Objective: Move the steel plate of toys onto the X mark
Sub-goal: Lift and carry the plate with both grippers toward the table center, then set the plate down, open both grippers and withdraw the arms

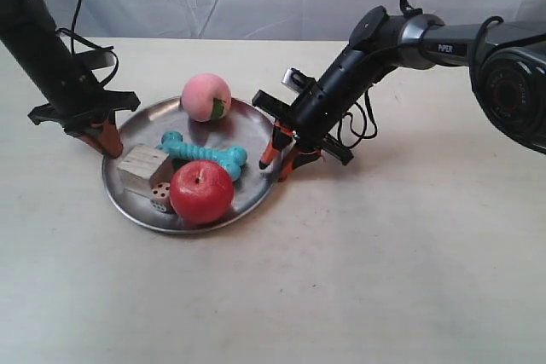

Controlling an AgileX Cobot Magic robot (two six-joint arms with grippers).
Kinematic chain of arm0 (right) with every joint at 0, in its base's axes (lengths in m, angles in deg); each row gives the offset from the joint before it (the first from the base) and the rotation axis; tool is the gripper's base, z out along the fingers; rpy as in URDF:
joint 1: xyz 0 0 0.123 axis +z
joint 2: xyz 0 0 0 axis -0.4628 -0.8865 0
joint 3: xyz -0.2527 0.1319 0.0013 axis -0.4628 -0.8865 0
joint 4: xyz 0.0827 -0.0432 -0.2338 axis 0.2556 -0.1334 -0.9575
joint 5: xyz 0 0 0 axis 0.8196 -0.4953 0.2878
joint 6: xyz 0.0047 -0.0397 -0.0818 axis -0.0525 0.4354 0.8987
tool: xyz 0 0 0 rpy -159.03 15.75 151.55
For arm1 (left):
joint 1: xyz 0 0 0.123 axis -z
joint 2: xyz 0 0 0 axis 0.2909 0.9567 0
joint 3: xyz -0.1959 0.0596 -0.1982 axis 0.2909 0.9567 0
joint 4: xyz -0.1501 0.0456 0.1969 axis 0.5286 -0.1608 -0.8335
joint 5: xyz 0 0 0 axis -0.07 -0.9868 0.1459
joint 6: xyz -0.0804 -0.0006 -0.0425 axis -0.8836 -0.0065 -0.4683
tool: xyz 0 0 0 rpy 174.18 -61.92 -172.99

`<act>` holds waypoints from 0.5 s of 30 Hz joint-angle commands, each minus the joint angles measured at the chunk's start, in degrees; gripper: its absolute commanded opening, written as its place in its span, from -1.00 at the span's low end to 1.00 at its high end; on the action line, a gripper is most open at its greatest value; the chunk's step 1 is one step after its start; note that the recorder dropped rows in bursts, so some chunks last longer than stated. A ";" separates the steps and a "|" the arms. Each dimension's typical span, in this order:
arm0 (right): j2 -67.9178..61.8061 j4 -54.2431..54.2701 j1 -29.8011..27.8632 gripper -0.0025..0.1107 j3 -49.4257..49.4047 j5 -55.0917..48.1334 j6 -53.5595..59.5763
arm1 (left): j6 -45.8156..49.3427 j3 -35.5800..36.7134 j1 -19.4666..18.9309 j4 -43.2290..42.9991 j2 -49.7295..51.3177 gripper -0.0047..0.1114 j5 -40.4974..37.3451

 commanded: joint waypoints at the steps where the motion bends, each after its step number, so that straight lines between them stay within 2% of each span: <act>1: -0.04 3.44 0.27 -0.19 0.60 2.55 -0.72 | -2.67 -0.26 1.37 6.09 -0.75 -0.38 -2.92; 2: 0.08 2.88 -0.29 -0.20 0.60 2.55 -0.72 | -4.01 -0.26 1.37 3.99 -0.75 -0.22 -2.92; 4: 0.43 2.51 -1.01 -0.20 0.60 2.55 -0.72 | -5.66 -0.26 1.37 0.88 -0.83 -0.04 -2.92; 6: 0.57 2.13 -2.19 -0.20 0.60 2.55 -0.72 | -5.77 -0.26 1.37 0.41 -0.83 0.05 -2.92; 15: 2.08 -8.08 -4.97 -0.21 0.60 2.55 -0.72 | -5.77 -0.76 1.37 -2.60 -2.10 0.06 -2.92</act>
